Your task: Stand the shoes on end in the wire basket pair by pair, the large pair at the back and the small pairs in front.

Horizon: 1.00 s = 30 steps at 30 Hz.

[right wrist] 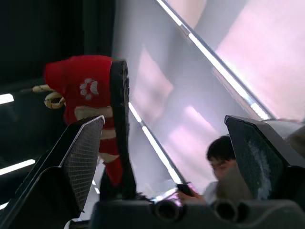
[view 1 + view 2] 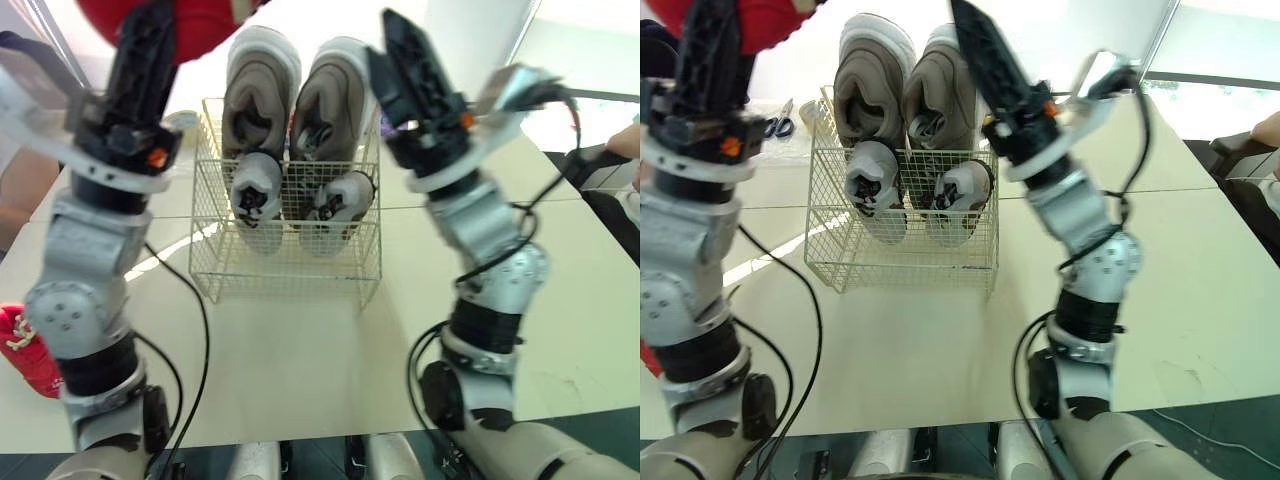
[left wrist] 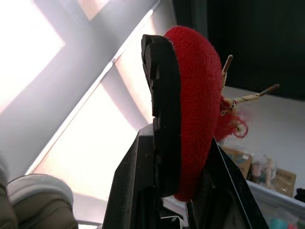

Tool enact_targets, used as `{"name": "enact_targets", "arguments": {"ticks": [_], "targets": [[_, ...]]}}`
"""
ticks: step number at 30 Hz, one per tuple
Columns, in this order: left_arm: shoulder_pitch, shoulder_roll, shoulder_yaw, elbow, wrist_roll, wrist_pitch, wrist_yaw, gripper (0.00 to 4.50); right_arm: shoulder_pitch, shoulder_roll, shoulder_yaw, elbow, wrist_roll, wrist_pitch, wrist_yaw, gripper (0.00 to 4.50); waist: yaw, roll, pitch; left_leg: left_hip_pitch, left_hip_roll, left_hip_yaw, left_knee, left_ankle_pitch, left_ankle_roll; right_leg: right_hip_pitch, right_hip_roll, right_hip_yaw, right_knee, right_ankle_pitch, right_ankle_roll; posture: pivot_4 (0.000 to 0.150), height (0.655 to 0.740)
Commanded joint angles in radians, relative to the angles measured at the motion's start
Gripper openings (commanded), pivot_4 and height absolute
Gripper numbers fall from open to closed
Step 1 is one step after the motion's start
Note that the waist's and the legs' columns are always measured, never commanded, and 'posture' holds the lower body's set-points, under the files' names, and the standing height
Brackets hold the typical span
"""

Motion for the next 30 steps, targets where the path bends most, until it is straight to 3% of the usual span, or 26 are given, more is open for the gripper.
{"name": "enact_targets", "arguments": {"ticks": [1,12,15,21,23,26,29,30], "targets": [[-0.031,-0.041,-0.038,0.025,0.137,-0.049,-0.018,0.28,-0.083,0.027,0.035,-0.019,-0.015,-0.071,-0.012,4.40,0.002,0.000,0.000,0.000,0.000,0.000,0.000,0.000,0.000,0.000,0.000,0.000,0.000,0.000,0.000,0.150,0.7400],[0.033,-0.095,-0.107,0.026,0.253,-0.007,-0.052,0.28,-0.166,0.025,0.075,0.075,-0.144,-0.201,0.066,4.40,-0.005,-0.001,-0.001,-0.001,0.001,-0.003,0.000,-0.003,0.005,0.000,0.000,0.000,-0.001,0.000,0.000,0.150,0.7400],[0.039,-0.100,-0.104,0.022,0.258,-0.005,-0.049,0.28,-0.161,0.023,0.081,0.085,-0.169,-0.215,0.081,3.53,-0.012,-0.001,-0.001,-0.001,0.001,-0.003,0.000,-0.003,0.005,0.000,0.000,0.000,-0.001,0.000,0.000,0.150,0.7400],[0.064,-0.089,-0.122,-0.002,0.279,0.017,-0.052,0.28,-0.174,0.015,0.077,0.082,-0.175,-0.219,0.090,0.82,-0.020,-0.001,-0.001,-0.001,0.002,-0.003,0.000,-0.003,0.005,0.000,-0.001,0.000,-0.001,0.000,0.000,0.150,0.7400],[0.075,-0.080,-0.128,-0.010,0.277,0.034,-0.055,0.28,-0.187,0.010,0.072,0.075,-0.177,-0.224,0.079,0.65,-0.020,-0.001,-0.001,-0.001,0.002,-0.003,0.000,-0.003,0.005,0.000,0.000,0.000,-0.001,0.000,0.000,0.150,0.7400],[0.098,-0.036,-0.128,-0.036,0.276,0.072,-0.054,1.76,-0.215,-0.023,0.064,0.059,-0.182,-0.222,0.081,0.63,-0.021,-0.001,-0.001,-0.001,0.002,-0.003,0.000,-0.003,0.005,0.000,0.000,0.000,-0.001,0.000,0.000,0.150,0.7400],[0.136,0.069,-0.103,-0.079,0.291,0.129,-0.029,3.20,-0.248,-0.138,0.051,0.064,-0.206,-0.200,0.139,0.63,-0.020,-0.001,0.000,-0.001,0.002,-0.003,0.000,-0.003,0.005,-0.001,-0.001,0.000,-0.001,0.000,0.000,0.150,0.7400],[0.161,0.119,-0.087,-0.099,0.280,0.157,-0.031,3.20,-0.252,-0.201,0.054,0.070,-0.221,-0.182,0.188,0.63,-0.020,-0.001,0.000,-0.001,0.002,-0.003,0.000,-0.003,0.005,-0.001,-0.001,0.000,-0.001,0.000,0.000,0.150,0.7400]]}}
